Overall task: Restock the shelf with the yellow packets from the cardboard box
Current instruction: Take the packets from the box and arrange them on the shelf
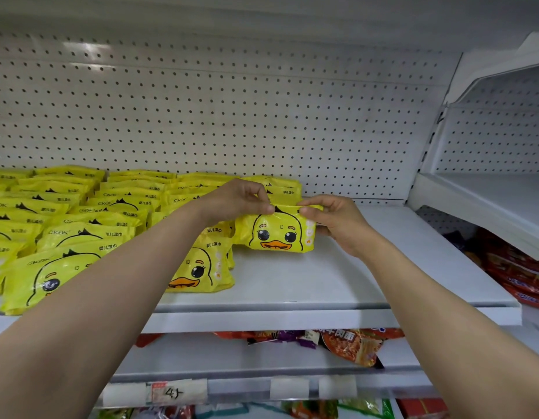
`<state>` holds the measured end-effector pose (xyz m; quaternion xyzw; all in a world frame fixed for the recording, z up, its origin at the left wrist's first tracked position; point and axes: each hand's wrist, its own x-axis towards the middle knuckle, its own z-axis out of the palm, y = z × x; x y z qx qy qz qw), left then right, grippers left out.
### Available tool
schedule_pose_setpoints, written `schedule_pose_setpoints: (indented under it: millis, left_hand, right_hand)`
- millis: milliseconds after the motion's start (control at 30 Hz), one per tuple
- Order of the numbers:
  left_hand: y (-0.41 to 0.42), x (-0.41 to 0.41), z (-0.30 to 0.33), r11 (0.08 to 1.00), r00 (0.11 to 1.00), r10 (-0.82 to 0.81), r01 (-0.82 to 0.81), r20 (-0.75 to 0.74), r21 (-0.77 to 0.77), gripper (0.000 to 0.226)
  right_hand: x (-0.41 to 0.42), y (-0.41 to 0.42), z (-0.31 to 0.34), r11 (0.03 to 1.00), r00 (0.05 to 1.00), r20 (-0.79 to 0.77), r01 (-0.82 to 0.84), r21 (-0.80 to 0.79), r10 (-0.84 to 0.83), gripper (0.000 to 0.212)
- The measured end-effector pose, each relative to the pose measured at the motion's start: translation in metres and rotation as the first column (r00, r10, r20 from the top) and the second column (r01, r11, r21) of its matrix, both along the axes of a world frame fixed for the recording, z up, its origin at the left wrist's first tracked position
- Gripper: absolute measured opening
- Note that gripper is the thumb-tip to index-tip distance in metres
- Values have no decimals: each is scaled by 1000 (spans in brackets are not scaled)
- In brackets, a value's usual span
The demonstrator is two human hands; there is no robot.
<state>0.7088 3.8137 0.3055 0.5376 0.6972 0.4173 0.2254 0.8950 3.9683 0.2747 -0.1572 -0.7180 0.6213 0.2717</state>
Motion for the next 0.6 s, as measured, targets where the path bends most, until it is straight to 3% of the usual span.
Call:
schedule_pose_setpoints:
  millis: [167,300,500,600]
  left_hand:
    - [-5,-5,0,1000,999,10,-9,34,-27,17]
    - [-1,-7,1,997,998,59,-59,13,-46,10]
    - [5,-11,1,975,975,127,-156,-181,-157,33]
    - [11,-6,0,963,935,156,-216,-317,-164,36]
  right_hand:
    - [0,4,5,1000,997,81,-21,14,20,5]
    - [-8,2,5,998,996,74,53,32,-55,7]
    - [-14,4,-3,994,997,60,42,97,-48,32]
    - [-20,8,-9,981,990,105,77,176,-96,25]
